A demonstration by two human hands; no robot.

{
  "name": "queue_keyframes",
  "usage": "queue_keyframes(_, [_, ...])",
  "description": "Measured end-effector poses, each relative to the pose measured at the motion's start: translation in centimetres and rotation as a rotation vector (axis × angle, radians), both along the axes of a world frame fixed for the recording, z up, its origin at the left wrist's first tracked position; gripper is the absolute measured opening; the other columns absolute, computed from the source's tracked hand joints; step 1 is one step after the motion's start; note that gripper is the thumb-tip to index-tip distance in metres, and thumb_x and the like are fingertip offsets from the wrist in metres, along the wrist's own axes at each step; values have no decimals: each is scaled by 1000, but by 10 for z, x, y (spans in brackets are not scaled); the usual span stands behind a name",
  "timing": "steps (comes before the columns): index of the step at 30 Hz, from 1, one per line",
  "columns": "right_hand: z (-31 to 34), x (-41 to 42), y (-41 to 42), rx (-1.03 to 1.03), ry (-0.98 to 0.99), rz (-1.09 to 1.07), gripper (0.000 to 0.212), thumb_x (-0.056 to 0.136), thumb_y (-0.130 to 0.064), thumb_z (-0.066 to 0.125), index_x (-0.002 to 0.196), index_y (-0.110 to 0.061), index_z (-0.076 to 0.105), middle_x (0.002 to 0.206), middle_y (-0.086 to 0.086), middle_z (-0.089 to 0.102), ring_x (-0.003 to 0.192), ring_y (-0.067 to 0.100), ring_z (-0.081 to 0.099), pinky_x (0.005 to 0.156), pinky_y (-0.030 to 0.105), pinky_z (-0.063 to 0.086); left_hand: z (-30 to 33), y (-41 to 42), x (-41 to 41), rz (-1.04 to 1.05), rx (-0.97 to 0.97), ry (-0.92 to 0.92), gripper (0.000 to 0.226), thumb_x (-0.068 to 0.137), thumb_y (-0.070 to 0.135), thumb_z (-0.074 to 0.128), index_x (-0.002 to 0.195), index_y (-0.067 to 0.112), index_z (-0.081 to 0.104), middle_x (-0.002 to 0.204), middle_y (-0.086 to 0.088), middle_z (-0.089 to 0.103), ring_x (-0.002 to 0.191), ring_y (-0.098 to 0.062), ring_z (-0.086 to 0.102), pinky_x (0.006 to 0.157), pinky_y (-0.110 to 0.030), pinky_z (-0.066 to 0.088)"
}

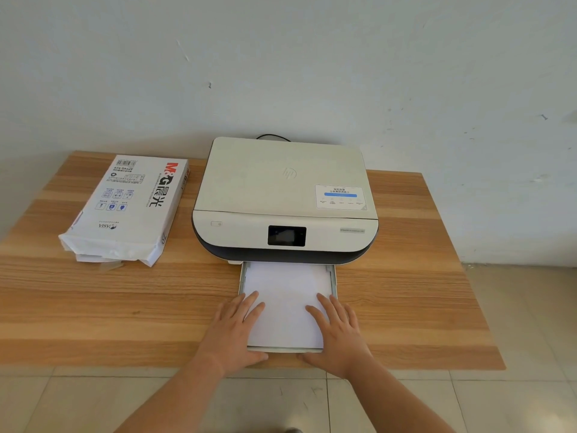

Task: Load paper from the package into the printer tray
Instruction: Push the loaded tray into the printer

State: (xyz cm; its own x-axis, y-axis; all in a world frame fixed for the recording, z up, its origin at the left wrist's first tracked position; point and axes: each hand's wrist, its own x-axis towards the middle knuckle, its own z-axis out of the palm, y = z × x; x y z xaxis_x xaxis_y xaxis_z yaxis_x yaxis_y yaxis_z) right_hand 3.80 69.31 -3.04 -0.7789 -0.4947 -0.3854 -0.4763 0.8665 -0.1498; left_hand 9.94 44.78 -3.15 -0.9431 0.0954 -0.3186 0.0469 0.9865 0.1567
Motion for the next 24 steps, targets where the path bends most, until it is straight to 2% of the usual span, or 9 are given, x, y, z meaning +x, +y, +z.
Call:
queue_keyframes(11, [3,-12,-4,-1,24,-23,97,74,-74,47,149,-39,-5,161,-2,-16,145,23,-23,115,45,-17,4,1,-12,11,-39,15,101,75,77,47,151,30,-1,160,4,-14,146,-22,-11,116,-48,-6])
queue_keyframes(15, [3,-17,-5,-9,40,-29,99,74,-74,48,149,-39,-5,161,-1,-15,145,24,-22,116,46,-13,5,1,-17,6,-48,19,101,75,77,46,151,30,-2,160,4,-16,146,-22,-12,115,-49,-7])
queue_keyframes(24, [4,-29,-9,10,50,-35,100,77,-72,51,149,-39,-9,160,-1,-20,144,25,-25,115,47,-14,9,1,-30,-11,-82,22,99,78,76,44,151,30,-3,159,2,-17,146,-23,-14,114,-48,-8])
